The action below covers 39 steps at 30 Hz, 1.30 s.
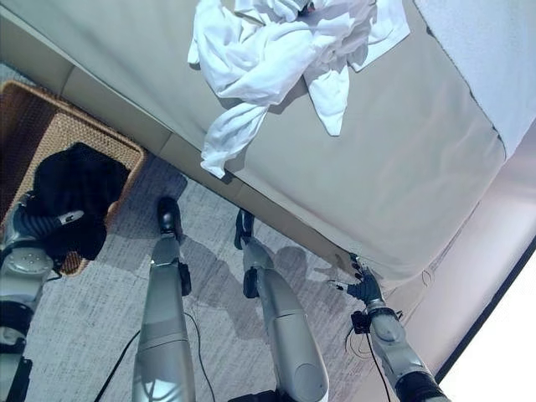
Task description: Pick up clothes into the bucket
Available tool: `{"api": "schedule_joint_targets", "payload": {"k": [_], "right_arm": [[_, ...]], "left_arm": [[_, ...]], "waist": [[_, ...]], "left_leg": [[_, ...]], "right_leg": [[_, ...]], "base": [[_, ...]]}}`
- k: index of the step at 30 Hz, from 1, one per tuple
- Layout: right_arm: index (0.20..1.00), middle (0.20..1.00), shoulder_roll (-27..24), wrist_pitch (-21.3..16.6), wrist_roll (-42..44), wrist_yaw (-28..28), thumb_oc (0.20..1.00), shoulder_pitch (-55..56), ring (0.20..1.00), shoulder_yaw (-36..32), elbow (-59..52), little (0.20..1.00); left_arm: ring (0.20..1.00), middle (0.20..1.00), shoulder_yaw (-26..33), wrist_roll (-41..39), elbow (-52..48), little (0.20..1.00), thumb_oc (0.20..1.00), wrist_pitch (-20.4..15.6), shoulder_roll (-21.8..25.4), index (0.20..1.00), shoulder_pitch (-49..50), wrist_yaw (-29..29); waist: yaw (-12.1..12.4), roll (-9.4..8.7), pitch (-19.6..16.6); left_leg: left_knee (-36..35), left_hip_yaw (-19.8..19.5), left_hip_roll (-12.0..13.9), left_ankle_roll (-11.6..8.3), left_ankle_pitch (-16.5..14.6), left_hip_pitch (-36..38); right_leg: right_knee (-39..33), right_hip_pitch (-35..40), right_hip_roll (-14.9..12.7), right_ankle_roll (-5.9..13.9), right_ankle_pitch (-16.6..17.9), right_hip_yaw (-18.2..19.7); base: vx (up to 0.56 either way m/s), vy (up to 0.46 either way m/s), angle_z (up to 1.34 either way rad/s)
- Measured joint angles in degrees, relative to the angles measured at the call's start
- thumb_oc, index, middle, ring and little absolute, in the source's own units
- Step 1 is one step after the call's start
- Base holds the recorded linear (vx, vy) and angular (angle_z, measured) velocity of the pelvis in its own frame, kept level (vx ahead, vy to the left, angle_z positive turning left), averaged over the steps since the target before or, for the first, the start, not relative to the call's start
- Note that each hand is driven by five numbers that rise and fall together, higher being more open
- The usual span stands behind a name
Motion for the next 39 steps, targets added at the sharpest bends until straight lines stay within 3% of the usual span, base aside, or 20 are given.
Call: {"api": "schedule_joint_targets", "payload": {"k": [4,7,14,22,24,25,27,28,31,33,39], "right_arm": [[1.000,1.000,-0.06,0.37,-1.13,-1.14,1.000,-0.23,1.000,-0.20,-3.02,1.000],[1.000,1.000,0.09,1.03,-2.16,-3.52,1.000,-1.44,1.000,-1.20,-8.78,1.000],[1.000,1.000,-0.21,0.43,-5.02,-6.82,1.000,-3.98,1.000,-3.71,-13.70,1.000],[1.000,1.000,-0.04,0.45,-6.73,-7.44,1.000,-5.32,1.000,-4.60,-14.04,1.000],[1.000,1.000,-0.84,0.69,-10.30,-9.37,1.000,-5.63,1.000,-8.71,-15.86,1.000],[1.000,1.000,-0.08,2.93,-13.70,-11.72,1.000,-3.85,1.000,-12.11,-16.24,1.000],[1.000,1.000,-3.65,2.99,-16.83,-12.48,1.000,-1.68,1.000,-10.77,-18.22,1.000],[1.000,1.000,-5.53,2.52,-19.92,-12.48,1.000,-1.78,1.000,-9.99,-19.24,1.000],[1.000,1.000,-8.09,2.36,-22.67,-12.89,1.000,-8.20,1.000,-10.33,-19.01,1.000],[1.000,1.000,-8.62,3.88,-24.30,-13.30,1.000,-11.46,1.000,-10.48,-14.53,1.000],[1.000,1.000,-10.91,6.64,-27.93,-14.03,1.000,-21.49,1.000,-8.00,-6.19,1.000]], "left_arm": [[1.000,1.000,1.86,-1.57,-0.59,1.000,1.000,-0.22,-1.81,1.000,1.41,1.20],[1.000,1.000,4.50,-3.76,-1.61,1.000,1.000,-1.23,-11.08,1.000,6.03,2.35],[1.000,1.000,2.84,-6.58,0.10,1.000,1.000,-2.88,-22.29,1.000,13.00,3.33],[1.000,1.000,1.78,-6.68,0.81,1.000,1.000,-2.86,-24.73,1.000,14.02,3.43],[1.000,1.000,0.82,-7.17,-1.45,1.000,1.000,-4.47,-28.30,1.000,15.53,3.20],[1.000,1.000,-2.63,-8.65,-9.61,1.000,1.000,-5.33,-31.85,1.000,19.06,3.00],[1.000,1.000,-13.88,-7.16,-12.48,1.000,1.000,-9.11,-32.79,1.000,21.64,0.23],[1.000,1.000,-19.27,-5.28,-13.66,1.000,1.000,-10.65,-32.77,1.000,23.95,-2.57],[1.000,1.000,-20.78,-3.53,-12.92,1.000,1.000,-10.96,-33.41,1.000,24.93,-5.73],[1.000,1.000,-20.79,-3.10,-12.55,1.000,1.000,-10.53,-32.71,1.000,25.37,-7.55],[1.000,1.000,-20.09,-0.87,-8.41,1.000,1.000,-10.63,-32.03,1.000,25.19,-9.49]], "waist": [[0.79,0.05,0.03],[2.33,1.37,0.92],[7.18,4.92,2.31],[8.36,6.00,2.70],[9.31,8.34,3.12],[10.23,10.68,3.41],[9.12,14.65,0.66],[10.08,15.18,-4.79],[10.87,17.64,-7.18],[10.59,17.64,-7.18],[10.88,18.53,-7.06]], "left_leg": [[-2.31,0.10,-0.16,-0.35,1.08,2.45],[-4.31,1.35,-1.45,0.01,1.51,7.71],[-10.22,1.98,-5.02,0.40,3.66,16.76],[-11.86,1.78,-5.60,0.89,4.07,19.78],[-14.04,1.49,-6.28,1.18,4.72,25.13],[-16.19,-0.48,-7.76,0.20,5.49,32.04],[-19.79,-2.36,-8.22,0.23,6.45,39.10],[-20.07,-2.78,-9.37,0.65,3.63,40.10],[-20.12,-2.71,-9.14,1.38,4.08,38.89],[-20.06,-2.65,-9.14,2.64,5.44,38.44],[-18.96,-2.72,-8.93,2.85,5.62,38.18]], "right_leg": [[-0.25,1.22,-0.20,0.03,-0.02,0.11],[4.02,3.17,-2.16,0.13,-2.33,0.99],[12.98,5.76,-7.03,0.06,-8.87,1.48],[13.94,7.79,-7.79,0.14,-9.46,1.33],[14.61,12.22,-8.41,0.00,-10.40,1.22],[16.15,18.31,-9.93,0.28,-12.09,-0.11],[15.74,24.44,-11.05,0.95,-12.89,-1.14],[15.94,25.36,-12.12,1.61,-15.98,-0.40],[16.92,23.86,-11.88,1.27,-16.41,-0.17],[18.95,22.45,-12.07,1.18,-16.46,-0.06],[19.71,22.25,-11.79,0.75,-17.01,0.15]], "base": [[-0.01,0.054,0.01],[0.00,0.085,0.04],[-0.01,-0.003,0.21],[0.02,-0.030,0.06],[0.18,-0.247,0.19],[0.14,-0.131,0.64],[0.11,-0.058,0.83],[0.06,-0.036,0.40],[0.06,-0.017,0.03],[0.05,-0.004,0.02],[0.01,0.002,-0.03]]}}
